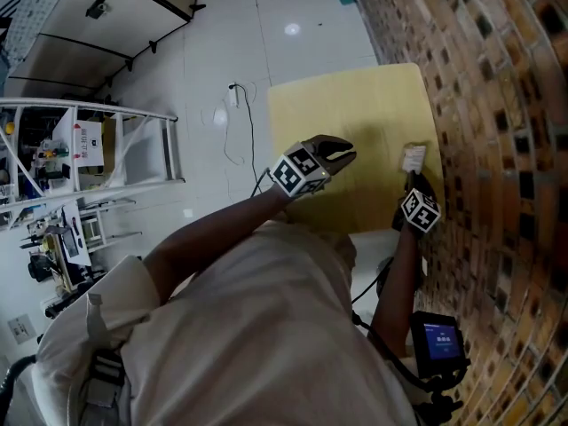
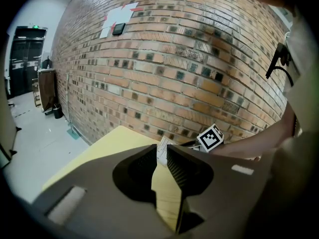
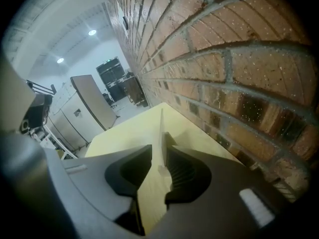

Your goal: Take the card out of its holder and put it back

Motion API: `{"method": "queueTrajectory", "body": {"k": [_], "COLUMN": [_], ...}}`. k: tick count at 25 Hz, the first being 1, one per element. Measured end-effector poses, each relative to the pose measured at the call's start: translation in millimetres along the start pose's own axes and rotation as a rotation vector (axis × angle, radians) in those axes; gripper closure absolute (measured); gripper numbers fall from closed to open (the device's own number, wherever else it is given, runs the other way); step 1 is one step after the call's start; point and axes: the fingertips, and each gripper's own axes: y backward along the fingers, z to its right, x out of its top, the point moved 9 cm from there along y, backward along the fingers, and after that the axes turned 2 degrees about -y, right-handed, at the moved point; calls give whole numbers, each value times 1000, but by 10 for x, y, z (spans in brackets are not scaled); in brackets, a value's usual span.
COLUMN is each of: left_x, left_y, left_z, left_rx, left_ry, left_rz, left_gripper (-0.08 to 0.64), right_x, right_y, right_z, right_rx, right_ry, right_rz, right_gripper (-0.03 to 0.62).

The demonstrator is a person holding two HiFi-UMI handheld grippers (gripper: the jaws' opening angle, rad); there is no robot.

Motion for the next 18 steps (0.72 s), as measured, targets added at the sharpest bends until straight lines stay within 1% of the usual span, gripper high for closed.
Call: {"method": "queueTrajectory", "body": {"k": [3,13,18], "left_x": [-12,-57,-60], "left_y": [52,158,155], "left_z": [-26,-72,-48], "left_rx": [13,30,24], "left_ry": [6,22,21], "left_rz": [1,-8,6], "left_gripper": [477,477,477], "right_x": [-24,8,-5], "right_y": [-64,-108,-86], "right_z": [14,18,27], "right_rx": [-17,-60,-61], "right_ry": [3,-5,-9], "right_rz": [-1,12,29], "right_gripper": [500,569,572]}}
